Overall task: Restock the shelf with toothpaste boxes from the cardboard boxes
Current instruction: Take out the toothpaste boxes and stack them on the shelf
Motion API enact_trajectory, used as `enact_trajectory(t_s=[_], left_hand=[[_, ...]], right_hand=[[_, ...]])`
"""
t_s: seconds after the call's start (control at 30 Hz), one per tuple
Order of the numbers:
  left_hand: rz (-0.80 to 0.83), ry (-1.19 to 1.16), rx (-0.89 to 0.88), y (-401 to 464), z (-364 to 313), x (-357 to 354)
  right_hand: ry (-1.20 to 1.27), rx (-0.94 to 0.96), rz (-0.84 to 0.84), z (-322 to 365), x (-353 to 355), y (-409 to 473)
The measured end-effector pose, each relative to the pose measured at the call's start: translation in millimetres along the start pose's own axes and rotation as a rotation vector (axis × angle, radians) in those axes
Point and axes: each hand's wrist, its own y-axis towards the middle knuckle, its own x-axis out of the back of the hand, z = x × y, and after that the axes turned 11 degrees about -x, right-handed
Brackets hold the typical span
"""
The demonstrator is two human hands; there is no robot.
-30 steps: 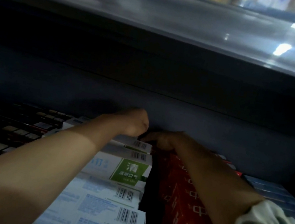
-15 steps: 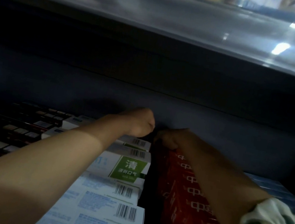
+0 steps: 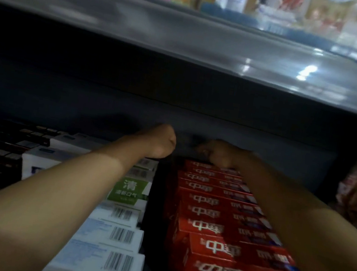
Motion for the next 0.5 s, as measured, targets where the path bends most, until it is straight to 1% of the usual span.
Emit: enact_trajectory(t_s=[0.13,0.2,0.3,0.43,0.5], left_hand=[[-0.024,-0.057,0.033,-1.2,-18.2,-12.5],[-0.026,-0.07,0.065,-2.5,-24.2,-21.0],[-0.05,-0.115,0.134,-5.0,-27.6,-31.8],[-0.11,-0.179,0.224,-6.4,-29.2,-42.9],[-0.129,-0.209,0.244,-8.2,-30.4,-46.9]], right_hand=[[0.193,-0.1,-0.028,-46.5,4.3,-33.4],[0.173,-0.112,-0.03,-66.0,6.0,-46.0],[0.23,-0.158,0.012,-87.1,2.0,-55.8],[0.244,-0.178,0.087,-101.2,-10.5,-57.3],[0.24,-0.191,0.096,-102.7,-16.7,-56.9]])
